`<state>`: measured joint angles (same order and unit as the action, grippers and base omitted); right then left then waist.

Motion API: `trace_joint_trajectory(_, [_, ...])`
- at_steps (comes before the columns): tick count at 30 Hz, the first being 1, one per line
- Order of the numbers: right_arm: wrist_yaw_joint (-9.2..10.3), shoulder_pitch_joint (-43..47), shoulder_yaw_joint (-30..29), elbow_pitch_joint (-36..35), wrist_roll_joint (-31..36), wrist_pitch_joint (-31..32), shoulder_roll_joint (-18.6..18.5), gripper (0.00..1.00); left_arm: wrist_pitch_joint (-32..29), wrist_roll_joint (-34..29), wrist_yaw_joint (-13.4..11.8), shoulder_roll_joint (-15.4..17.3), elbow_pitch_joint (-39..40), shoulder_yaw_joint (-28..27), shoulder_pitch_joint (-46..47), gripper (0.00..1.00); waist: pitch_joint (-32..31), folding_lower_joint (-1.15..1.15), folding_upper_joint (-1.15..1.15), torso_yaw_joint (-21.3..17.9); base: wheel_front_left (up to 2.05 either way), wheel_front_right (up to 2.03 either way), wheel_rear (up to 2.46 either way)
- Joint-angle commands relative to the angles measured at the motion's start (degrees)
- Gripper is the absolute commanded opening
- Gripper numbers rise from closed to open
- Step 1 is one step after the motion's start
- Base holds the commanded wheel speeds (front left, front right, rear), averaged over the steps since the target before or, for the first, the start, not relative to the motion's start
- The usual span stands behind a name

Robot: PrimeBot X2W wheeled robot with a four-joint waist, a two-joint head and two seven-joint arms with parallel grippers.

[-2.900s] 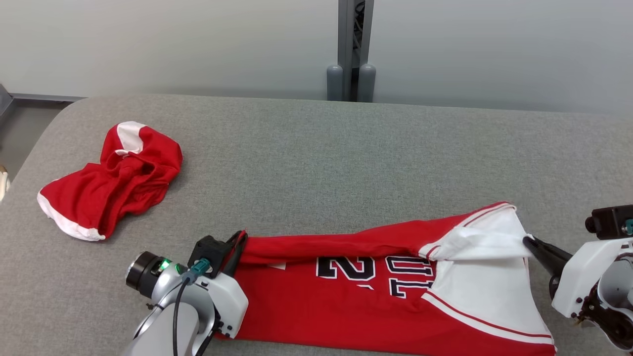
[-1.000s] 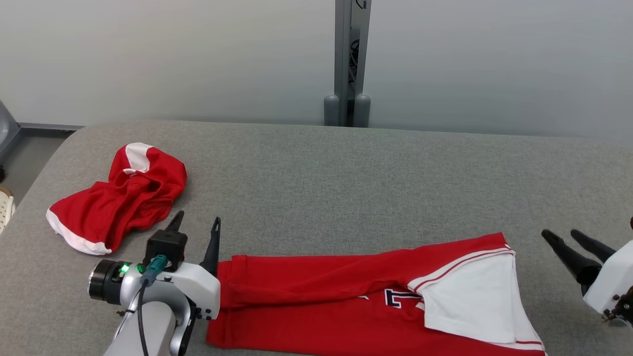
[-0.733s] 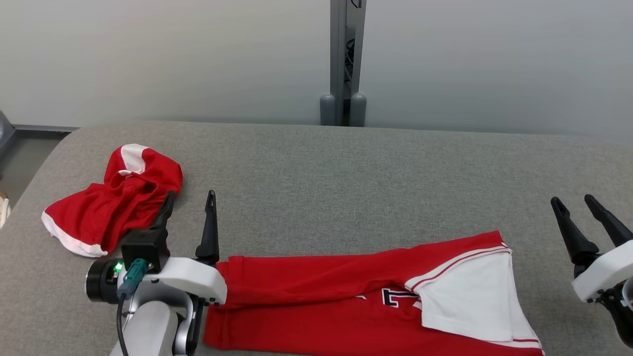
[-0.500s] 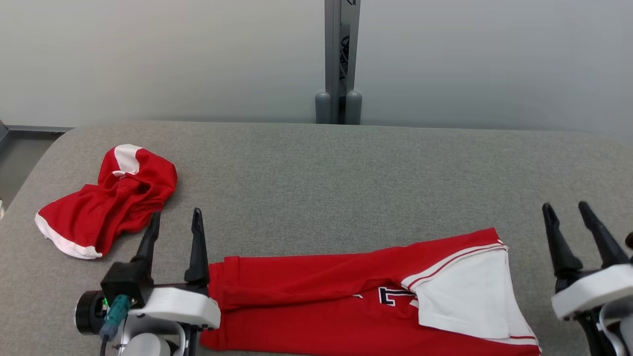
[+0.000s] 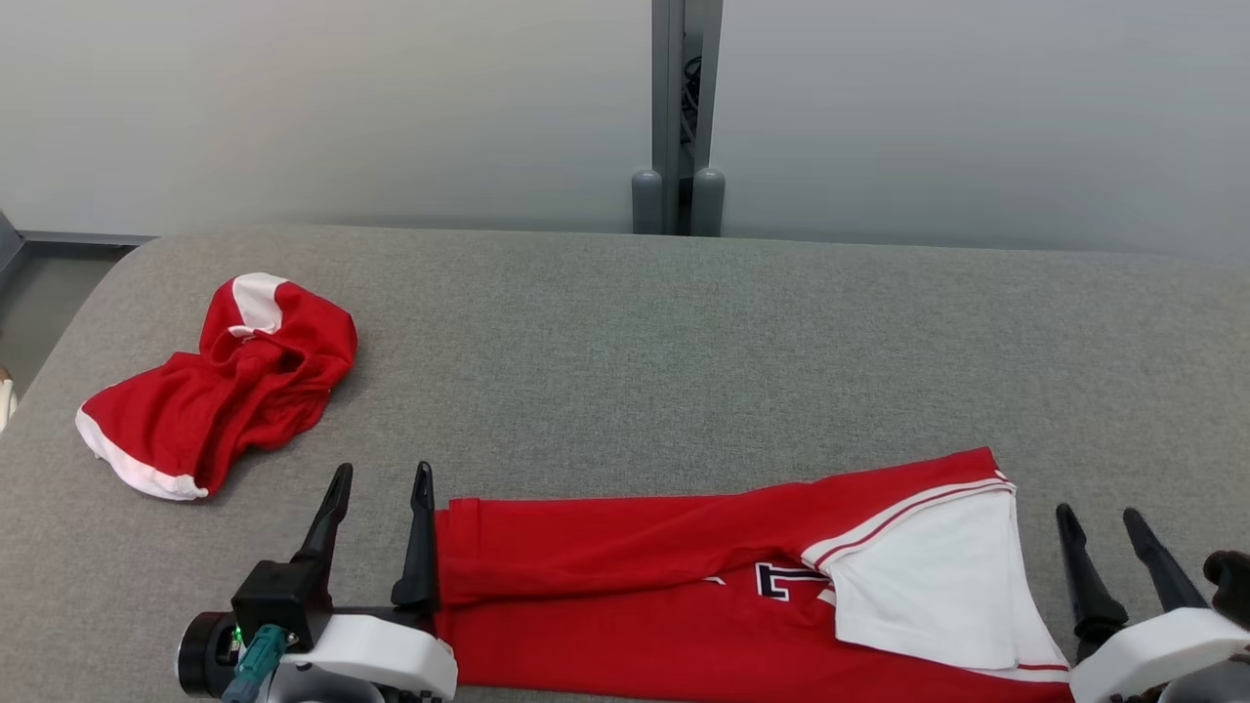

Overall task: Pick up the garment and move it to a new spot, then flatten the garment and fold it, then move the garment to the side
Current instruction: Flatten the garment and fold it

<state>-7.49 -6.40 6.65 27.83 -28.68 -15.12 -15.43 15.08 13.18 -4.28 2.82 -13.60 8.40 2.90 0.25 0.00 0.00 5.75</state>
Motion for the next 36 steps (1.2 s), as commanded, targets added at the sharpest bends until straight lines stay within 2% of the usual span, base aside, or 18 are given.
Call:
trace_joint_trajectory(1, [-0.02, 0.06, 0.95, 2.18, -2.00, 1.12, 0.17, 1.00, 0.02, -0.27, 0.16, 0.21, -0.20, 0.29, 1.47, 1.00, 0.57, 0.00, 0.00, 0.26, 0.00, 0.00, 0.00])
trace_joint_trajectory(7, [-0.01, -2.92, 5.85, 8.13, -9.56, 4.04, -0.53, 1.00, 0.02, -0.55, 0.53, 0.20, -1.16, 1.56, 2.50, 1.00, 2.69, 0.00, 0.00, 0.83, 0.00, 0.00, 0.00])
trace_joint_trajectory(15, [-0.01, -7.00, 11.44, 15.65, -14.86, 4.51, -1.37, 1.00, 0.02, -1.19, 0.56, 0.19, -1.06, 2.20, 4.06, 1.00, 4.61, 0.00, 0.00, 1.77, 0.00, 0.00, 0.00])
trace_joint_trajectory(24, [-0.08, -8.58, 19.10, 18.66, -20.59, 6.13, 0.05, 1.00, 0.02, -1.66, 0.50, 0.19, -1.07, 2.42, 4.82, 1.00, 5.02, 0.00, 0.00, 1.92, 0.00, 0.00, 0.00])
trace_joint_trajectory(25, [-0.08, -8.75, 19.98, 18.78, -21.23, 6.17, -0.03, 0.69, 0.02, -1.65, 0.44, 0.19, -1.09, 2.43, 4.80, 1.00, 4.99, 0.00, 0.00, 1.92, 0.00, 0.00, 0.00])
trace_joint_trajectory(27, [-0.08, -9.10, 21.39, 18.97, -22.42, 5.80, -0.23, 0.00, 0.02, -1.63, 0.41, 0.19, -1.22, 2.45, 4.72, 1.00, 4.90, 0.00, 0.00, 1.91, 0.00, 0.00, 0.00])
trace_joint_trajectory(36, [0.07, -11.78, 23.22, 21.71, -26.12, 1.96, -4.31, 0.00, 0.02, -1.52, 0.61, 0.18, -1.80, 2.54, 4.15, 1.00, 4.07, 0.00, 0.00, 1.72, 0.00, 0.00, 0.00])
